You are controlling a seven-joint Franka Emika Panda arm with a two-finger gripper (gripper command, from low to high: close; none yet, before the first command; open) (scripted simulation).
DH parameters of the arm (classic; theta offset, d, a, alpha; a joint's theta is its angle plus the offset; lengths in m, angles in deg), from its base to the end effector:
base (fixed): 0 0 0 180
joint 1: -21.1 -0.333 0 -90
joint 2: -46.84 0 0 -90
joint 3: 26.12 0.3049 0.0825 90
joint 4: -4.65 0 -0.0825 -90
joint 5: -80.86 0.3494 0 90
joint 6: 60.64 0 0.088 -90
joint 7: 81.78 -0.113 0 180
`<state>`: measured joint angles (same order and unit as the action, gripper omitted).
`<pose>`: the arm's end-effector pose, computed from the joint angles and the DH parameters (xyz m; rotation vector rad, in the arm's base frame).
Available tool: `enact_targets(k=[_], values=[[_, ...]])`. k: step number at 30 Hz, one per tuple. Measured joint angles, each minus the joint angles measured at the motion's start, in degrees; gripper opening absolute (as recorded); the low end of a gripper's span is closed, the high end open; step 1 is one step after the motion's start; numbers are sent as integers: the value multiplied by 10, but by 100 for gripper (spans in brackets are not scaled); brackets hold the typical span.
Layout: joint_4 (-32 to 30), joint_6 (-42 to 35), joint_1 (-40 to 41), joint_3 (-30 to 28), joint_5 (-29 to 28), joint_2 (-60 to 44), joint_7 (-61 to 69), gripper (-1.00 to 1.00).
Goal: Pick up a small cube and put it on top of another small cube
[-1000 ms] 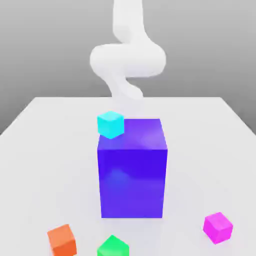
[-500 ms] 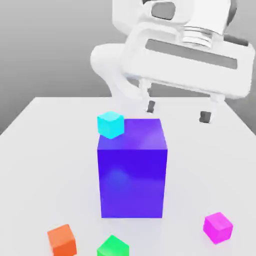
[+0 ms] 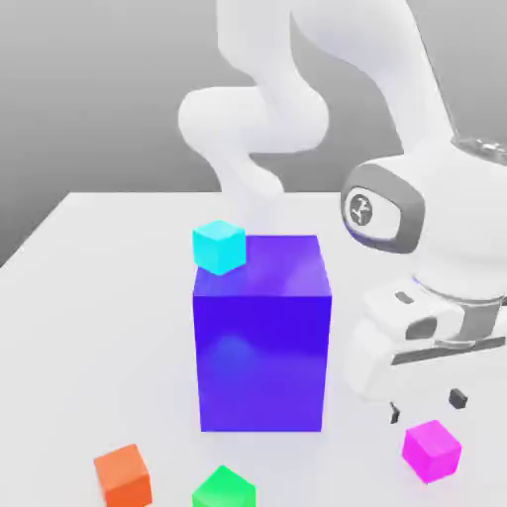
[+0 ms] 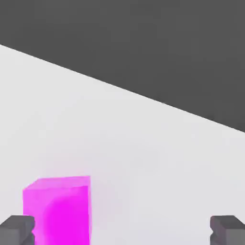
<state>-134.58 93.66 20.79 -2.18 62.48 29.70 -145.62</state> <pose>0.4220 0.2084 0.2098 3.0641 -0.6495 0.0263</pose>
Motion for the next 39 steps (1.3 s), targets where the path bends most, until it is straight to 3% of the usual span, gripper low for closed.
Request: enact_targets(k=[5, 6, 13, 19, 39], values=[[19, 64, -49, -56, -59, -88, -45, 0], [22, 73, -57, -67, -68, -100, -52, -100], [22, 73, -57, -66, -68, -101, -53, -100], [-2, 7, -5, -3, 13, -8, -2, -100], [30, -62, 62, -174, 155, 52, -480, -100]])
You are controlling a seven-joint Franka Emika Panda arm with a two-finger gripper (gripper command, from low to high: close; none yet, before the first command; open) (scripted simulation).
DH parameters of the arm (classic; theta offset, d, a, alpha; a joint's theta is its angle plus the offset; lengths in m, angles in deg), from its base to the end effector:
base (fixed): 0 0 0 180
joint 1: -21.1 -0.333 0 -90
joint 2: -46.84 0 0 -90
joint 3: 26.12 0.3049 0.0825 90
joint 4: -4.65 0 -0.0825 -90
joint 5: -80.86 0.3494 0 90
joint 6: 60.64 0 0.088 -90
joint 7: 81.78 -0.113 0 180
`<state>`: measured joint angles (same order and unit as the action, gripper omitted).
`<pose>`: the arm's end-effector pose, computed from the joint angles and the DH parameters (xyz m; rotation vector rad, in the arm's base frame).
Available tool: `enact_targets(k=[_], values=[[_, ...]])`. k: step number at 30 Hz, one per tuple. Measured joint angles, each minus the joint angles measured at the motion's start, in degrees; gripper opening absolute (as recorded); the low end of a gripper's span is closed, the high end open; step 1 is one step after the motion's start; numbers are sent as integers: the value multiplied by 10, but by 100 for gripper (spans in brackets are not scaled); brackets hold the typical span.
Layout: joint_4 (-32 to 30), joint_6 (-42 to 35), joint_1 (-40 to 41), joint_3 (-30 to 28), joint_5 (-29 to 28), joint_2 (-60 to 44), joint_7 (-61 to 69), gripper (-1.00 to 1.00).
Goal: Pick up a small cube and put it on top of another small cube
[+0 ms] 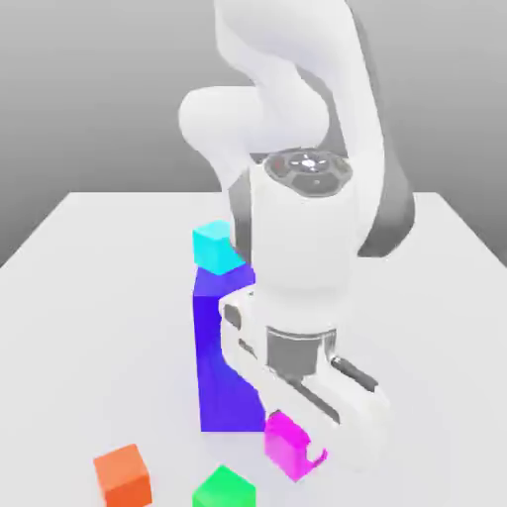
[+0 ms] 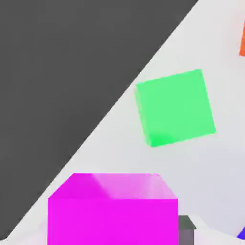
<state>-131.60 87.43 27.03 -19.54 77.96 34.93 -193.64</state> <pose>0.4859 0.0071 0.2485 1.8259 -2.5546 0.0043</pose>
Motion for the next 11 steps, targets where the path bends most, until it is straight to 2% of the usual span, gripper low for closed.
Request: enact_targets(k=[3, 7, 8, 11], values=[[5, -5, 10, -25, 13, 1, -72, -100], [10, 55, 8, -37, 9, -63, -96, -100], [11, 68, 7, -38, 8, -77, -97, 100], [11, 68, 7, -38, 8, -77, -97, 100]])
